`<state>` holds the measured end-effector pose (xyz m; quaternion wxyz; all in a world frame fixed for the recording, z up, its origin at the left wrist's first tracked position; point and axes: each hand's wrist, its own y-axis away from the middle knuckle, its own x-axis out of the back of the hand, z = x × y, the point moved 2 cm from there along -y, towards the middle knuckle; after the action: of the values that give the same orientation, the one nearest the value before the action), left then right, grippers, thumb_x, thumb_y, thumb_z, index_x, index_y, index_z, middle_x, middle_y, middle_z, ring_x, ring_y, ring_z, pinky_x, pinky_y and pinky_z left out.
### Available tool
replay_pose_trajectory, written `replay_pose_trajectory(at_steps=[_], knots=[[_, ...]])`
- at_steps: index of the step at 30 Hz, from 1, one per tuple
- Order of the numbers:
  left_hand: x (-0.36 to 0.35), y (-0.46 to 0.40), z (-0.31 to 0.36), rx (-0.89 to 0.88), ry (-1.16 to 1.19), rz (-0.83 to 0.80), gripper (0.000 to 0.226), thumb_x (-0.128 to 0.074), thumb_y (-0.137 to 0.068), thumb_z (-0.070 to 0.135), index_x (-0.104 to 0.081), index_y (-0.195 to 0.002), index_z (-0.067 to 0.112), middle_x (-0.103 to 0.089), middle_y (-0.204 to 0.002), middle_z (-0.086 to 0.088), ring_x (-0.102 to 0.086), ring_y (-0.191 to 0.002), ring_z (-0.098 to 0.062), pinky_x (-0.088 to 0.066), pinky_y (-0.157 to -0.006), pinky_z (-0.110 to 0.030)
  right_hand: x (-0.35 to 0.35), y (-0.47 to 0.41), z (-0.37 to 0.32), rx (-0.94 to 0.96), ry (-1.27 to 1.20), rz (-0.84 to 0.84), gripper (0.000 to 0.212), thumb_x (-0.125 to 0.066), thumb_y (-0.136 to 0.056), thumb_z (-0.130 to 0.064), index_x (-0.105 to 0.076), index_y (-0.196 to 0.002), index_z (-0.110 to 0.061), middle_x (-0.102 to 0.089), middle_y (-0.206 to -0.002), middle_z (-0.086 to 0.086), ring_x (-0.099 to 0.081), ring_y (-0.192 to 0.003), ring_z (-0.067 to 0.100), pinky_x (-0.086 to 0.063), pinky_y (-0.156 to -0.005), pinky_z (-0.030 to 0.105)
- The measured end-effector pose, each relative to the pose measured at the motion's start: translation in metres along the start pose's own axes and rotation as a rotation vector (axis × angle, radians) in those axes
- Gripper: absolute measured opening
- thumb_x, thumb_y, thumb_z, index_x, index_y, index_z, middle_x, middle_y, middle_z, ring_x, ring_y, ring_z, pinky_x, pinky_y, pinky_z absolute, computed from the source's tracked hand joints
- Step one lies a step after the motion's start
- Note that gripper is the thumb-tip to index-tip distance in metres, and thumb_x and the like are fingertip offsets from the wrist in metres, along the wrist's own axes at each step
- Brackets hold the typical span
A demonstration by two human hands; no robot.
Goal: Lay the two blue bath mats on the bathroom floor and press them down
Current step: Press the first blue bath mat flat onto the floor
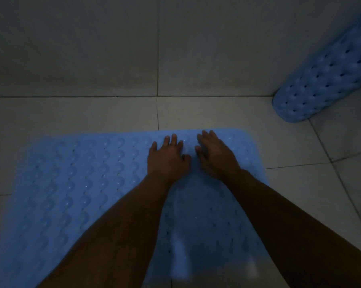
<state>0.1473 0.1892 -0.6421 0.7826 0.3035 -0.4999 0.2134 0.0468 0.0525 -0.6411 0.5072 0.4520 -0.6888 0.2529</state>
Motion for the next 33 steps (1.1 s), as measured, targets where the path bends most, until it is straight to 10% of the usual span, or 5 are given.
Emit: replay_pose_trajectory(at_steps=[4, 11, 27, 33], knots=[[0.051, -0.021, -0.008, -0.019, 0.133, -0.107, 0.045, -0.048, -0.095, 0.043, -0.069, -0.126, 0.017, -0.066, -0.133, -0.011, -0.061, -0.12, -0.032, -0.049, -0.097, -0.039, -0.021, -0.006, -0.02, -0.055, 0.116, -0.177, 0.063, -0.029, -0.107, -0.043, -0.015, -0.159, -0.011, -0.003, -0.169, 0.013, -0.002, -0.156, 0.028, -0.005, -0.126, 0.05], [0.019, 0.025, -0.036, -0.074, -0.014, 0.234, 0.058, -0.038, -0.099, 0.042, -0.046, -0.151, 0.018, -0.036, -0.163, -0.008, -0.018, -0.156, -0.034, -0.029, -0.119, -0.054, -0.038, 0.012, -0.024, 0.009, 0.242, 0.054, 0.078, -0.014, -0.101, -0.061, -0.016, -0.159, -0.01, -0.007, -0.168, 0.014, -0.006, -0.156, 0.027, -0.006, -0.126, 0.052], [0.009, 0.012, -0.032, -0.028, 0.008, 0.311, 0.063, -0.025, -0.103, 0.05, -0.042, -0.154, 0.016, -0.03, -0.166, -0.011, -0.011, -0.157, -0.034, -0.029, -0.118, -0.057, -0.045, 0.011, -0.021, 0.031, 0.238, 0.045, 0.087, -0.019, -0.098, -0.07, -0.011, -0.16, -0.009, -0.001, -0.169, 0.014, 0.002, -0.156, 0.026, -0.001, -0.126, 0.049], [0.009, 0.012, -0.03, -0.011, 0.029, 0.331, 0.064, -0.028, -0.102, 0.051, -0.041, -0.154, 0.017, -0.028, -0.167, -0.01, -0.009, -0.157, -0.033, -0.027, -0.119, -0.057, -0.012, -0.002, -0.015, 0.036, 0.055, -0.316, 0.084, -0.031, -0.1, -0.063, -0.003, -0.161, -0.012, 0.01, -0.168, 0.01, 0.008, -0.156, 0.024, 0.005, -0.126, 0.044]])
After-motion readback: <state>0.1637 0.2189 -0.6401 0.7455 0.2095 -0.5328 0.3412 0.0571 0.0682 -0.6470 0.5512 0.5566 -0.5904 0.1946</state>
